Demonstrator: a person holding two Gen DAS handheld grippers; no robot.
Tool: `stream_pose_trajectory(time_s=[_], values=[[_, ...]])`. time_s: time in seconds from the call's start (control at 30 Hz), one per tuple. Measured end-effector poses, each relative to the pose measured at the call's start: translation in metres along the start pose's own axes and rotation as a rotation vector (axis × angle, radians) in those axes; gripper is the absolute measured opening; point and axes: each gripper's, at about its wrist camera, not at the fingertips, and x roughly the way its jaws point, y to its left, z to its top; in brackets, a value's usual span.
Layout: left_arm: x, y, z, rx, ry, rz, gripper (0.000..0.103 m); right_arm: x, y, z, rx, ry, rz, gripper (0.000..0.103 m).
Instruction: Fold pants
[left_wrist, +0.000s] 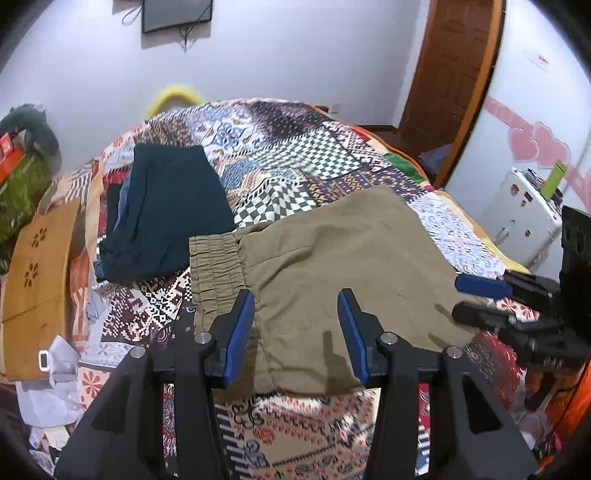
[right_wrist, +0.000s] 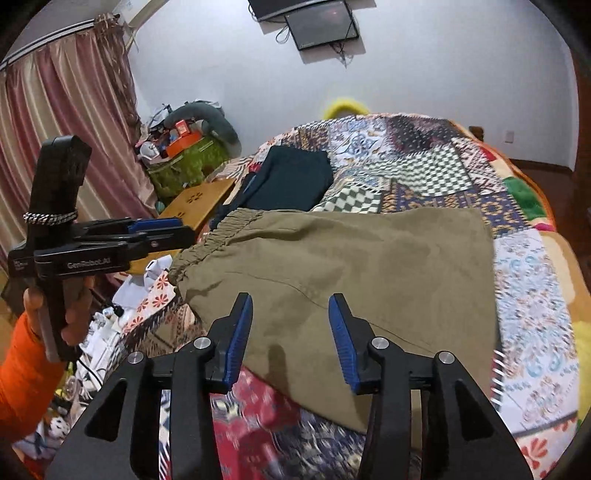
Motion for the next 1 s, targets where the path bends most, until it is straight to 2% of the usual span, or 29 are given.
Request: stream_pose_trajectory(time_s=[0.13,0.23,0.33,0.37,0.47,0.63,0.77,0.8,0.83,0.87,1.0], values=[[0.023,0.01,-0.006,-0.036,0.049,0.001,0.047,0.024,0.003,-0.003,0.001,0.04,0.022,0.039],[0.039,0.018,-0.019,-0.042,0.093,0.035,0.047,0.036,-0.003,-0.009,0.003,0.082,0.025,0.039],[0.044,0.026,-0.031,-0.045,0.097,0.067,0.057,0.045,-0.013,-0.022,0.013,0.133,0.011,0.039],[0.044,0.029,-0.033,-0.048,0.089,0.075,0.061,0.043,-0.016,-0.025,0.012,0.127,0.01,0.039],[0.041,0.04,-0.04,-0.072,0.081,0.067,0.064,0.032,-0.026,-0.035,0.013,0.128,-0.025,0.039],[0.041,0.051,-0.048,-0.112,0.082,0.048,0.066,0.012,-0.047,-0.05,0.062,0.146,-0.073,0.04],[0.04,0.046,-0.051,-0.094,0.068,0.077,0.066,-0.005,-0.068,-0.065,0.128,0.159,-0.085,0.037],[0.04,0.044,-0.051,-0.086,0.064,0.088,0.067,-0.008,-0.068,-0.067,0.122,0.16,-0.114,0.038],[0.04,0.043,-0.052,-0.08,0.062,0.096,0.067,-0.011,-0.07,-0.072,0.101,0.174,-0.181,0.04],[0.041,0.042,-0.053,-0.077,0.06,0.1,0.067,-0.013,-0.071,-0.075,0.091,0.174,-0.192,0.04],[0.042,0.046,-0.055,-0.099,0.061,0.092,0.069,-0.028,-0.089,-0.087,0.18,0.161,-0.17,0.04]])
